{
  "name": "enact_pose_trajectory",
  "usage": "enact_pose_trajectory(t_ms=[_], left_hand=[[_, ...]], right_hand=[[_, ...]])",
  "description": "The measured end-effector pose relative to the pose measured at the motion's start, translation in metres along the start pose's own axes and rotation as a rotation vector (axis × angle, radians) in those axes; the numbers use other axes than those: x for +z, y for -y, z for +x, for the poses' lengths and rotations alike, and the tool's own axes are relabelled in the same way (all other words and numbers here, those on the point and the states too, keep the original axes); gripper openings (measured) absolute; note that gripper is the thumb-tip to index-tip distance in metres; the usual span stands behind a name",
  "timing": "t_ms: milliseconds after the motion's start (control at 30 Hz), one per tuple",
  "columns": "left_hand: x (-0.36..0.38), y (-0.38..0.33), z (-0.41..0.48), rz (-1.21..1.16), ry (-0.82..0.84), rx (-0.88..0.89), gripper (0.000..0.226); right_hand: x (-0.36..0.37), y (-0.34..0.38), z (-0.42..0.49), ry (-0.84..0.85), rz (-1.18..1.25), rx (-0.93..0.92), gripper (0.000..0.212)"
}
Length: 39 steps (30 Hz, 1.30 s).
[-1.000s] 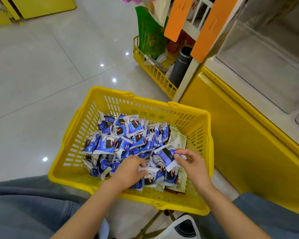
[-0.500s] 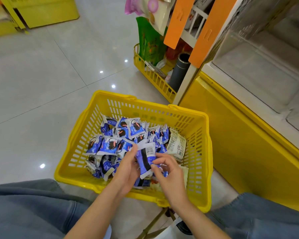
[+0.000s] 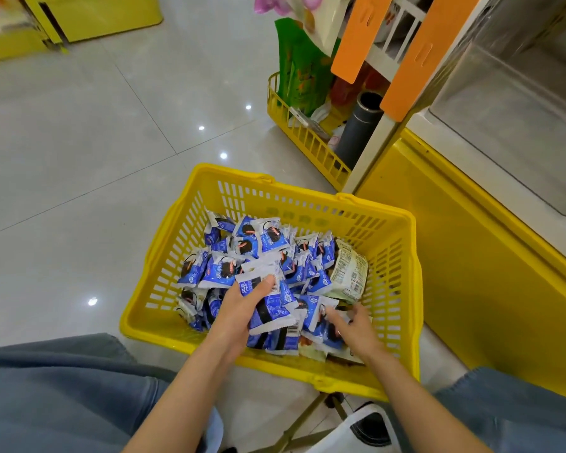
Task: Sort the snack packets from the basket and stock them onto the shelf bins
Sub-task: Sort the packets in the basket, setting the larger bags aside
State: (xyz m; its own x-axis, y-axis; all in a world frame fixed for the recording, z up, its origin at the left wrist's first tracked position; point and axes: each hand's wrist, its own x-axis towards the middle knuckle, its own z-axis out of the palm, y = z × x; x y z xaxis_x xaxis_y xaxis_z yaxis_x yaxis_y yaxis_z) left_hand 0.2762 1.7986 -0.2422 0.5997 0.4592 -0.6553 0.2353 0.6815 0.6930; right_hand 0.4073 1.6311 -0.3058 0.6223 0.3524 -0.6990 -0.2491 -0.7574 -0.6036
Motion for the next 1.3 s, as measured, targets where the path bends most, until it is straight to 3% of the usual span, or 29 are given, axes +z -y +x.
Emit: enact_pose_trajectory(t_ms=[200,300,400,433,567,700,867,933,1100,1200,1300], left_hand=[[-0.001,0.003,0.004,0.025,-0.046,-0.007,0.04],[-0.004,0.004,0.006,0.069,-0.097,-0.009,0.041],[-0.007,0.005,0.008,0.16,-0.147,0.012,0.043],[-0.009,0.005,0.008,0.223,-0.16,0.024,0.045],[-0.015,0.006,0.011,0.372,-0.202,0.063,0.043],[-0.018,0.004,0.014,0.376,-0.225,0.067,0.037],[0.0,-0.01,0.029,0.433,-0.163,0.117,0.058],[0.015,-0.018,0.041,0.46,-0.121,0.171,0.054],[0.057,-0.03,0.079,0.604,-0.06,0.156,0.071],[0.071,-0.029,0.095,0.653,-0.033,0.119,0.063],[0.069,-0.03,0.099,0.752,-0.017,0.193,0.055]], right_hand=[[0.027,0.015,0.003,0.116,-0.049,0.023,0.067],[0.038,0.022,0.007,0.07,0.014,0.025,0.075],[0.039,0.023,0.012,0.06,-0.033,0.01,0.033],[0.039,0.024,0.012,0.069,-0.023,0.011,0.027],[0.031,0.022,0.011,0.06,0.034,-0.011,0.045],[0.01,0.021,0.004,0.058,0.01,-0.056,0.019],[-0.035,0.036,0.006,-0.028,0.028,-0.123,0.005],[-0.052,0.049,0.009,-0.108,0.076,-0.149,0.008],[-0.067,0.079,0.035,-0.291,0.159,-0.182,0.003],[-0.065,0.087,0.05,-0.291,0.204,-0.107,0.018],[-0.063,0.091,0.052,-0.323,0.082,-0.108,0.046]])
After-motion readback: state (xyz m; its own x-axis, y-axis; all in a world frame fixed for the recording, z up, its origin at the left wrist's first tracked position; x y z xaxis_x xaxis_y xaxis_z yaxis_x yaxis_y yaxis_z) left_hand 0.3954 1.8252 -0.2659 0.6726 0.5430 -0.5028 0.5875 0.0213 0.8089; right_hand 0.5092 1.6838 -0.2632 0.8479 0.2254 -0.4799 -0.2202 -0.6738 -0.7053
